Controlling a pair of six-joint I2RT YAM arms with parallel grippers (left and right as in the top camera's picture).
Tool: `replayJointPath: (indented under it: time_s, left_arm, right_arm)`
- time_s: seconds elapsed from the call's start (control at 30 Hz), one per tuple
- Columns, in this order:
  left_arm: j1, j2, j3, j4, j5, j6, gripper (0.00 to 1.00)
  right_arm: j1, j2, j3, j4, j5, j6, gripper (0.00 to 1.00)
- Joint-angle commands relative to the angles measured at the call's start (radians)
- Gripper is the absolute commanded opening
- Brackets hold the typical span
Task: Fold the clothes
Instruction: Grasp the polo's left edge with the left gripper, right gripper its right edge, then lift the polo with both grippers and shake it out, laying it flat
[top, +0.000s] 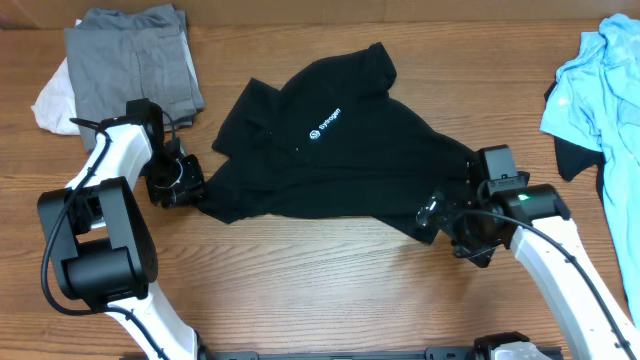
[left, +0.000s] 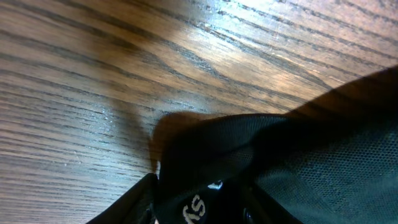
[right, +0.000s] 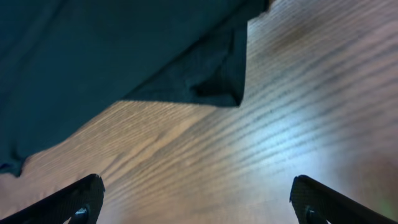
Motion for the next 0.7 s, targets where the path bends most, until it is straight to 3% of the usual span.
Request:
replayJointPath:
  time_s: [0.0,0.17,0.5,0.67]
  left_arm:
    - [-0.002,0.017,0.014,0.0,0.001,-0.008,0.45]
    - [-0.002,0.017,0.014,0.001,0.001,-0.007,0.44]
    - [-0.002,0.017,0.014,0.007,0.001,-0.008,0.45]
    - [-0.002,0.017,0.014,0.008,0.001,-0.007,0.45]
  right_arm:
    - [-0.001,0.041,-0.035,0.058,-0.005,0.023,1.0]
    - [-0.001,0.167,-0.037,0.154,-0.001,-0.003,1.0]
    - [-0.001,0.333,-0.037,0.177,0.056,-0.007,0.95]
    - [-0.001,0.337,-0.038,0.21,0.056,-0.007,0.84]
